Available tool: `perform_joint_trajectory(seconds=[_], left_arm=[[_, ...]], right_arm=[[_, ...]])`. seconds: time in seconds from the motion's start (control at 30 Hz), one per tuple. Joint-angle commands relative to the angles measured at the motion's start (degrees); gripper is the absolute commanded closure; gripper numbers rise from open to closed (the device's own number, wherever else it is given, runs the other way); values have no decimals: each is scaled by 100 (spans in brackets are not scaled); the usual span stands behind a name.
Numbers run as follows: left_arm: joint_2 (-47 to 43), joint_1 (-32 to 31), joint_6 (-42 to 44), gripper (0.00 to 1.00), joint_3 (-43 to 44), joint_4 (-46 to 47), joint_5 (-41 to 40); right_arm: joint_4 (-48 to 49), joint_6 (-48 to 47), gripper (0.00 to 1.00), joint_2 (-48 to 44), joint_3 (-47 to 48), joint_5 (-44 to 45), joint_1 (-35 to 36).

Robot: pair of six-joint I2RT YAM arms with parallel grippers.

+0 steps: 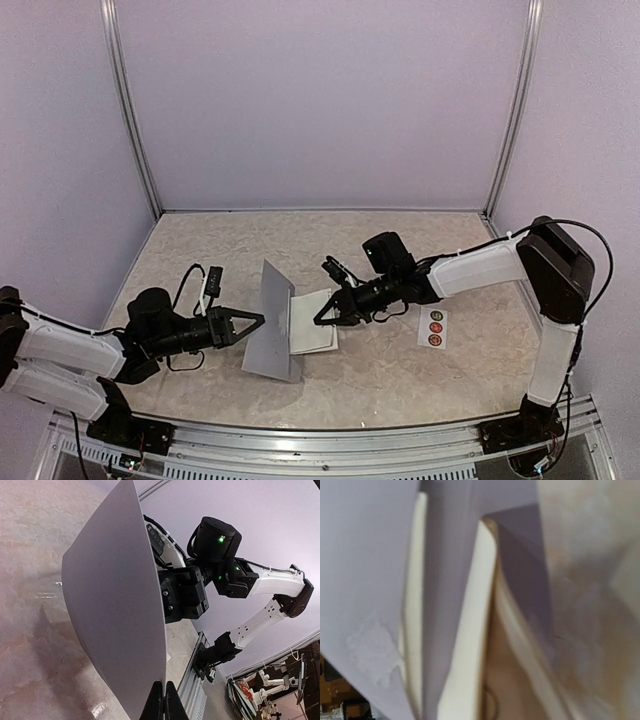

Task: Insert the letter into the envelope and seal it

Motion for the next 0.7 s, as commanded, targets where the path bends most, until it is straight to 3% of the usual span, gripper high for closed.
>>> perform_joint_trajectory(seconds=[0.0,0.67], left_arm=[[-266,57,26,100,-11,169,209],[-1262,259,2,100,53,-443,261]], right_arm=[[720,67,100,-403,-128,-298,-37],[2160,390,100,-1064,-719,-979,-80]])
